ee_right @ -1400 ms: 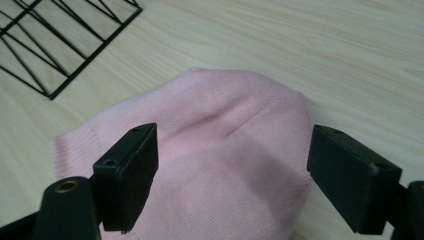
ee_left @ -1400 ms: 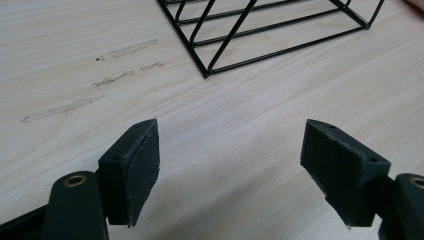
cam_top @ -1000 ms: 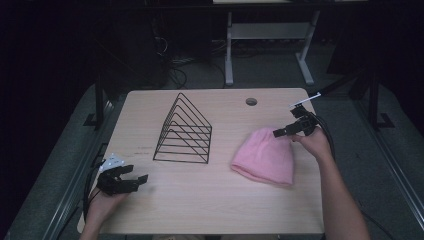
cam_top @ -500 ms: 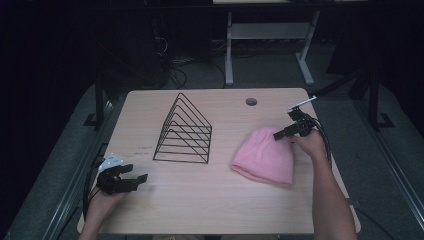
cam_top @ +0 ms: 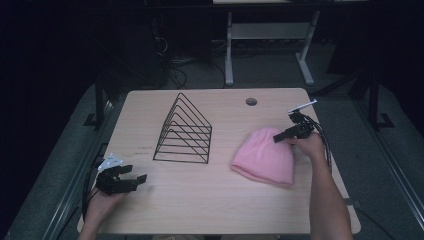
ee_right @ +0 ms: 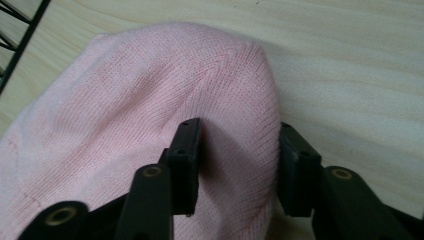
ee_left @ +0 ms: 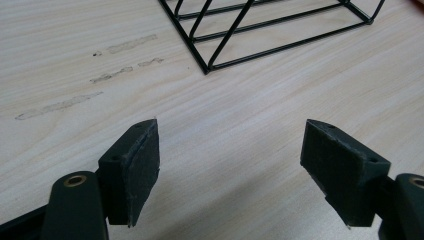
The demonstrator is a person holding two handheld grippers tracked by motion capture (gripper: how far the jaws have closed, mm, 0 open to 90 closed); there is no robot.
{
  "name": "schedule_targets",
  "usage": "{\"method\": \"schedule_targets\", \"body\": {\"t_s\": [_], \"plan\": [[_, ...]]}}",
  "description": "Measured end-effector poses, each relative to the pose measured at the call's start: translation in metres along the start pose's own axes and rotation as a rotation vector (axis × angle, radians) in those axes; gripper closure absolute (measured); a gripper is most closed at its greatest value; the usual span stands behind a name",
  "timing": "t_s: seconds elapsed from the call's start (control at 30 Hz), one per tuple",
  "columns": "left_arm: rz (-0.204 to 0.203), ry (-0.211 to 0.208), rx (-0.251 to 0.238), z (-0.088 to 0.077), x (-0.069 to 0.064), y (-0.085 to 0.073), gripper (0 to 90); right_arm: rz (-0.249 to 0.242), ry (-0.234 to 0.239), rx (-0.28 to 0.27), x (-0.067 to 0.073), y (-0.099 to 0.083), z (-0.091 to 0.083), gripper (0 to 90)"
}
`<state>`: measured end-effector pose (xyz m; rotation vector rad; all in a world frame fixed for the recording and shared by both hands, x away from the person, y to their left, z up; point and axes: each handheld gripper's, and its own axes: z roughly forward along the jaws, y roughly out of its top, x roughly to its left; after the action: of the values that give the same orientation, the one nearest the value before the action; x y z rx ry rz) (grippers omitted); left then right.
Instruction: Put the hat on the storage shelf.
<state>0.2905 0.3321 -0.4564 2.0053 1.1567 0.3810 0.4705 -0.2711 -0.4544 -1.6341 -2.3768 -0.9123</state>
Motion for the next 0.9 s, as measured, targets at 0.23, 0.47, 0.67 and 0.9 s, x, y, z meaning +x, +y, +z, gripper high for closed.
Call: {"method": "schedule_targets", "body": {"t_s": [0.23, 0.47, 0.67, 0.9], "plan": [[-0.007, 0.000, 0.001, 0.001, 0.001, -0.001, 23.8, 0.028, 0.060, -0.024, -0.006, -0.005, -0.001, 72.3], [-0.011, -0.005, 0.002, -0.001, 0.000, -0.003, 23.9, 0.064, 0.111, -0.055, -0.012, -0.011, -0.007, 76.3], [-0.005, -0.004, 0.020, 0.001, -0.001, -0.003, 23.9, 0.030, 0.140, -0.091, -0.005, -0.007, -0.019, 77.9], [-0.036, -0.042, 0.012, 0.000, 0.000, 0.000, 23.9, -0.044, 0.156, -0.121, 0.014, 0.003, -0.036, 78.2]]}}
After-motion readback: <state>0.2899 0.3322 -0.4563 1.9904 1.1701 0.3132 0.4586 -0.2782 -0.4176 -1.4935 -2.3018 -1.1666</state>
